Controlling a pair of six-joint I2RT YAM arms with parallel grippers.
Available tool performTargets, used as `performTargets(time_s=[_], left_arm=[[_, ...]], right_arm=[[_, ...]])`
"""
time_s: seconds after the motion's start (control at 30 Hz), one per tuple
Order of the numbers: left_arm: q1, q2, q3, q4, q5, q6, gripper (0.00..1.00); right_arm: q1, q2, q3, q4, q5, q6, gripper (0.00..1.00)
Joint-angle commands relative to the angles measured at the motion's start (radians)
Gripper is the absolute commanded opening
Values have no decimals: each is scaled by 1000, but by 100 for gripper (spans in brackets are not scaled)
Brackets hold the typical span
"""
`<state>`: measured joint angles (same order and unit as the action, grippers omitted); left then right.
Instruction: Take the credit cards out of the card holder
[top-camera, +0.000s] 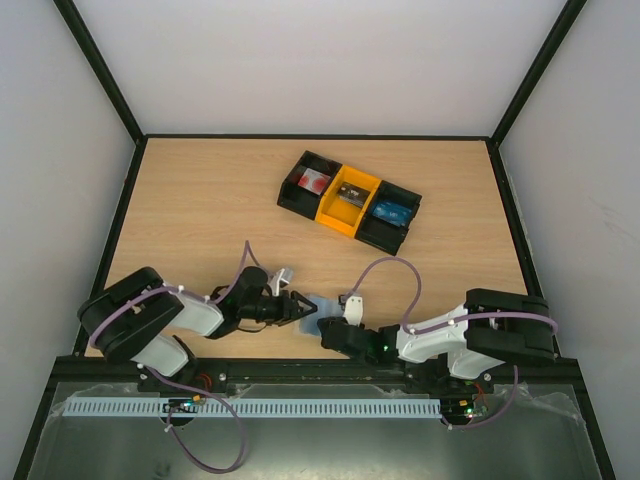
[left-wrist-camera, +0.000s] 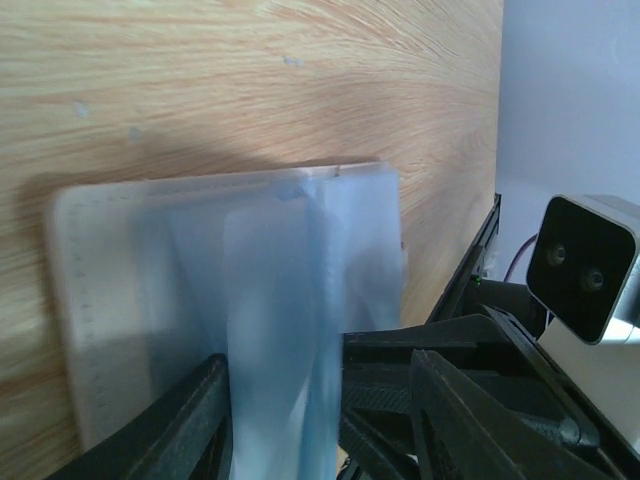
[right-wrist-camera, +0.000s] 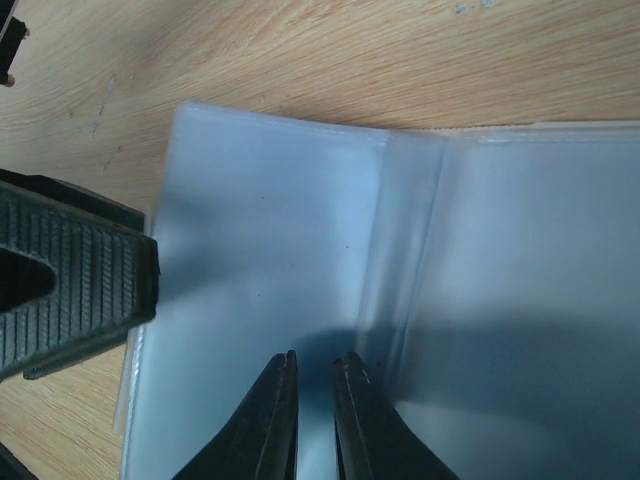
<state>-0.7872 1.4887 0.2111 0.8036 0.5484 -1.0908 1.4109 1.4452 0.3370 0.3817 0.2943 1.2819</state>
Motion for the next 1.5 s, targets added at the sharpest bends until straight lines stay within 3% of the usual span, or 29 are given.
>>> performTargets(time_s=[0.0,0.2,0.43,0.6,0.93,1.13,1.33,1.47], left_arm=[[-36,37,42,50,3,-9,48],[-68,26,45,82,-1,-38,38],[-82,9,56,66,-18,-32,12],[-88,30,60,90,-12,-39,3],[-117,88,65,184,-2,-86,3],[-123,109,72,178,-12,-84,14],[-109,-25,132,-134,-84,60,33],[-96,-167,175,-388,-222,154,44]], right_arm=[[-5,3,-40,-26,11,11,13],[-5,-21,-72,3,21,17,13],[-5,-65,-116,49,43,20,12],[-5,-67,-132,74,50,20,12],[-5,-69,-170,157,57,1,9],[-4,-84,-174,154,64,-4,9],[-5,-166,-144,21,80,-17,15],[-4,-276,-117,-101,104,-34,22]])
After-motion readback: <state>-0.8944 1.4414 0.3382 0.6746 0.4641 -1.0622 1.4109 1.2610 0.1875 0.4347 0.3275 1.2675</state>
